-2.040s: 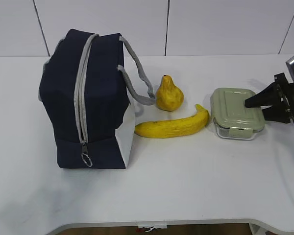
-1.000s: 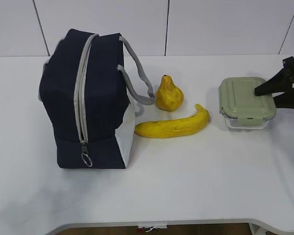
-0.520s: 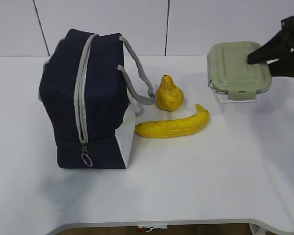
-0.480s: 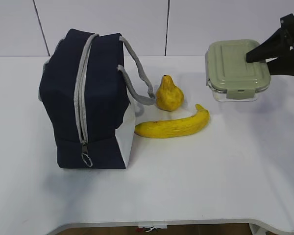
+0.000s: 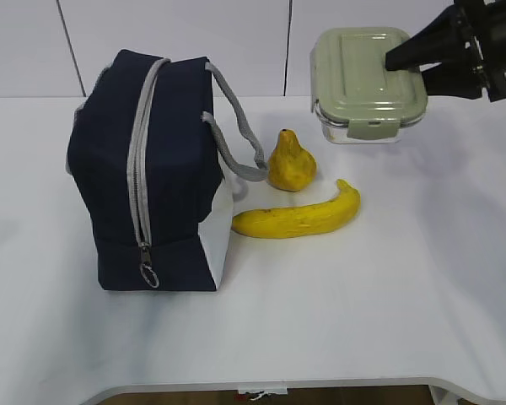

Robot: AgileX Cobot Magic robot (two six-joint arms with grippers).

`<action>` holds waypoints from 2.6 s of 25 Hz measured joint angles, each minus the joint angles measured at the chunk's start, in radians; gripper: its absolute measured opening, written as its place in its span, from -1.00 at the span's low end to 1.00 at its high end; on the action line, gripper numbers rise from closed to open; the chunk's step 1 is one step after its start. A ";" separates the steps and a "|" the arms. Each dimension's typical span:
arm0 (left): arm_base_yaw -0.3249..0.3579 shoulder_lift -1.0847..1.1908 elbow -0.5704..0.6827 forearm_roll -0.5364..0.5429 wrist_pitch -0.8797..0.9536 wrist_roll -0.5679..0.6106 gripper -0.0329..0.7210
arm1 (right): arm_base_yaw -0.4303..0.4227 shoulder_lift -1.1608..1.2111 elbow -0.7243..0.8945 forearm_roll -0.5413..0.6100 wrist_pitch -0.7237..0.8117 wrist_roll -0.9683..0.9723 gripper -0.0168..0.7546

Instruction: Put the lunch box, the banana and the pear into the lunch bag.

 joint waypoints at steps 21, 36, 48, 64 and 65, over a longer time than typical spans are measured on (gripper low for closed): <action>0.000 0.668 -0.307 -0.447 -0.098 0.499 0.18 | 0.159 0.000 -0.005 0.276 -0.018 -0.052 0.04; 0.000 0.942 -0.525 -0.450 0.096 0.501 0.18 | 0.281 0.000 -0.005 0.326 -0.163 -0.060 0.04; 0.000 0.993 -0.552 -0.485 0.167 0.503 -0.88 | 0.371 0.039 -0.009 0.432 -0.230 -0.060 0.04; 0.000 0.994 -0.630 -0.556 0.266 0.503 -0.89 | 0.389 0.071 -0.009 0.206 -0.245 -0.065 0.04; 0.000 0.994 -0.630 -0.558 0.266 0.503 -0.89 | 0.389 0.071 -0.009 0.180 -0.247 -0.060 0.04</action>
